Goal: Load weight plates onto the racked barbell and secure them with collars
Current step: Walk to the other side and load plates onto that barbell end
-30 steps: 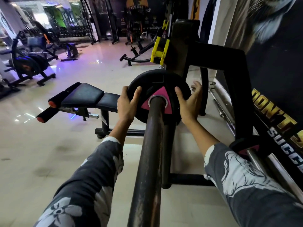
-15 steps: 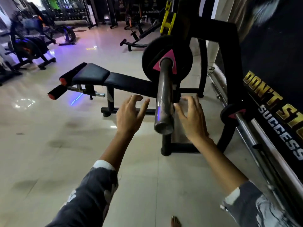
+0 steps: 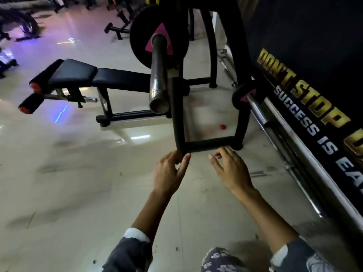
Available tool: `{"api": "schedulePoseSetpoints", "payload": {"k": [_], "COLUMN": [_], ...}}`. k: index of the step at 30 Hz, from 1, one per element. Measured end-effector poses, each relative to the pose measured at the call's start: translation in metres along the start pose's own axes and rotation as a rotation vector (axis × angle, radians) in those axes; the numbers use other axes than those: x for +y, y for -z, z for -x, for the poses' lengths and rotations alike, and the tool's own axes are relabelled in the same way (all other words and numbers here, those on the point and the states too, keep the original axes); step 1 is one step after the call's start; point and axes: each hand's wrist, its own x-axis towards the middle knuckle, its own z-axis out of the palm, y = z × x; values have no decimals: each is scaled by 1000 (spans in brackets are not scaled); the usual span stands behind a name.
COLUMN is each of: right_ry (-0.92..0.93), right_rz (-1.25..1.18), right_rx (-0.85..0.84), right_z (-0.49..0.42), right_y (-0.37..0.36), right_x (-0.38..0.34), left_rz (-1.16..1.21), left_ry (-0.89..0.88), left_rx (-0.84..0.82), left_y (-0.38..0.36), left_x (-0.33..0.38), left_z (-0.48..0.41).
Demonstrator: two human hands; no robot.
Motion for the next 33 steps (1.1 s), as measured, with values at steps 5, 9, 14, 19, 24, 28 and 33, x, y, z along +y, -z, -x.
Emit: {"api": "schedulePoseSetpoints", "payload": {"k": [5, 9, 14, 19, 24, 28, 33], "right_ry": [-134, -261, -302, -277, -250, -283, -436], "right_rz": [84, 89, 125, 160, 131, 97, -484], "right_rx": [19, 60, 82, 52, 4, -2, 80], "right_z": [-3, -23, -110, -214, -325, -400, -464], "right_y": [25, 45, 76, 100, 60, -4, -77], "right_x": [82, 166, 285, 382, 462, 517, 576], "left_rz": [-57, -77, -79, -177, -255, -150, 214], "left_ry": [-17, 7, 84, 157, 231, 337, 309], "left_rx": [-170, -281, -274, -215, -189, -93, 7], "left_y": [-71, -149, -266, -358, -439, -503, -558], "left_x": [25, 52, 98, 117, 72, 14, -18], "left_z": [-23, -67, -152, -244, -324, -381, -432]}}
